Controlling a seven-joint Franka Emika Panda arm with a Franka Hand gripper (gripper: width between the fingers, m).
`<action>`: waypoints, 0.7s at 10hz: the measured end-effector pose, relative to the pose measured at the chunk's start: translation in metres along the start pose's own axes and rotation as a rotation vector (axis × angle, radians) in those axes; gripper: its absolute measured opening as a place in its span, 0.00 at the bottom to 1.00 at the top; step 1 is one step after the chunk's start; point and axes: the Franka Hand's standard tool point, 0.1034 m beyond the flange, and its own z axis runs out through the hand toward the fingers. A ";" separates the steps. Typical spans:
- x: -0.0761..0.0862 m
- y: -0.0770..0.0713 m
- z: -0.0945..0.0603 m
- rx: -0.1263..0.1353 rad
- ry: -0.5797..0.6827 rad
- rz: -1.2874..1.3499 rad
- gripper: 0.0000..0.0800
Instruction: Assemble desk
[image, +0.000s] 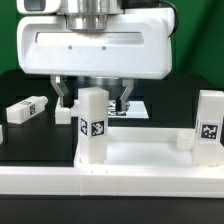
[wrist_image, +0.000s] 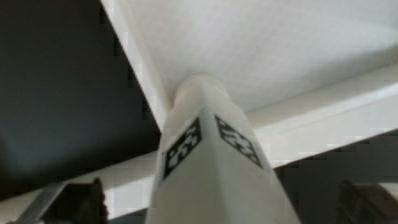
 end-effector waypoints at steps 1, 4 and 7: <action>0.000 -0.001 0.000 0.001 0.000 -0.097 0.81; 0.000 -0.002 0.000 -0.010 -0.002 -0.336 0.81; 0.001 0.000 0.000 -0.031 -0.006 -0.524 0.81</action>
Offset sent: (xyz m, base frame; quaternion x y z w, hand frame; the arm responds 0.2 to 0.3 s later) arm 0.0072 0.0069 0.0011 -0.0033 -0.0147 -0.2323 0.9725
